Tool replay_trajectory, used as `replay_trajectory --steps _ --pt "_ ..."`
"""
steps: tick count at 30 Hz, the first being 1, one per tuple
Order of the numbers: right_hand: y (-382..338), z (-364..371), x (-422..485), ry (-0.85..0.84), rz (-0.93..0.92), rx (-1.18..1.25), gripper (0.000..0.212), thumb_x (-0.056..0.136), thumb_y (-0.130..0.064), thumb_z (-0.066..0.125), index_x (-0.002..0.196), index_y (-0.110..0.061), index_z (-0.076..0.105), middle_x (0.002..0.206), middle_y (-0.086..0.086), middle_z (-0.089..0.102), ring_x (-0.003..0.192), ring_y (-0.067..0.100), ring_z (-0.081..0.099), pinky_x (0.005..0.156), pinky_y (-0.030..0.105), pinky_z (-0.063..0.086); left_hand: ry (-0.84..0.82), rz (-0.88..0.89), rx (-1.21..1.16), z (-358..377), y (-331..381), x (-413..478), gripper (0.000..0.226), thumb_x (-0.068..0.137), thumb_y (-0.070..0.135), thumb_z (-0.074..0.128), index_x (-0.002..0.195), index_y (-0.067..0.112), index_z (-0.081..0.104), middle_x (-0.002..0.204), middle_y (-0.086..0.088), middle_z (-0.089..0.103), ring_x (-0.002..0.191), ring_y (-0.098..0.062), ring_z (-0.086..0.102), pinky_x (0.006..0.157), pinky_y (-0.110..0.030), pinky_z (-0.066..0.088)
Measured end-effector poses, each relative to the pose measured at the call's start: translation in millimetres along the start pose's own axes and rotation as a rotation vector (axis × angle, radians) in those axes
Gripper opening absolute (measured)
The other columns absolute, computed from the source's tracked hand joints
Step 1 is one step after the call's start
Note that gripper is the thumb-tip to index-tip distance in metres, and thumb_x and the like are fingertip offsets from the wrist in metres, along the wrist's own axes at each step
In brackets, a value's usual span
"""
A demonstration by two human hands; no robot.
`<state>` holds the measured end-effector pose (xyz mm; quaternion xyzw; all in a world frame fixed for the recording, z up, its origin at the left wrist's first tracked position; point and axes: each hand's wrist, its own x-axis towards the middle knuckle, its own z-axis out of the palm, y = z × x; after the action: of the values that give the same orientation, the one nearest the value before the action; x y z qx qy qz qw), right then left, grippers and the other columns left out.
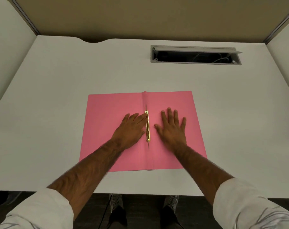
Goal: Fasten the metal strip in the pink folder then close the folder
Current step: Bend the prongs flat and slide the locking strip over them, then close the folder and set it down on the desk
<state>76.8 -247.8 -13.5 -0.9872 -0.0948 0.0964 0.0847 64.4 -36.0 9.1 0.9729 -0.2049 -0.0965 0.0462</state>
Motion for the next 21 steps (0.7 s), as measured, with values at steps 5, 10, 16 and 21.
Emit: replay_trajectory --steps 5,10,16,21 --pt "5 2 5 0.015 0.040 0.001 0.076 0.094 -0.071 0.002 0.157 -0.029 -0.008 0.167 0.003 -0.016 0.152 0.030 -0.017 0.119 0.064 -0.005 0.070 -0.177 -0.137 4 -27 -17 0.056 0.106 0.033 0.037 0.158 0.015 0.026 0.168 -0.008 0.023 0.154 -0.028 0.024 0.127 -0.049 0.017" --pt "6 3 4 0.024 0.045 -0.002 0.075 0.095 -0.070 0.004 0.157 -0.030 -0.009 0.166 0.003 -0.017 0.152 0.029 -0.018 0.119 0.064 -0.003 0.155 -0.547 -0.269 -1 -89 -22 0.056 0.107 0.038 0.032 0.156 0.010 0.031 0.168 -0.013 0.023 0.155 -0.032 0.021 0.126 -0.051 0.019" --pt "3 5 7 0.039 0.051 -0.017 0.074 0.096 -0.069 0.005 0.157 -0.030 -0.011 0.166 0.002 -0.018 0.152 0.028 -0.019 0.120 0.063 -0.004 0.153 -0.709 -0.337 -16 -151 -5 0.060 0.108 0.035 0.034 0.156 0.002 0.028 0.167 -0.019 0.021 0.154 -0.035 0.021 0.127 -0.047 0.017" --pt "0 6 10 0.047 0.051 -0.016 0.074 0.096 -0.070 0.005 0.156 -0.031 -0.012 0.166 0.001 -0.019 0.151 0.027 -0.020 0.120 0.061 -0.008 0.235 -0.794 -0.404 -32 -177 14 0.053 0.101 0.022 0.049 0.152 0.006 0.041 0.158 -0.018 0.041 0.146 -0.039 0.035 0.122 -0.047 0.028"
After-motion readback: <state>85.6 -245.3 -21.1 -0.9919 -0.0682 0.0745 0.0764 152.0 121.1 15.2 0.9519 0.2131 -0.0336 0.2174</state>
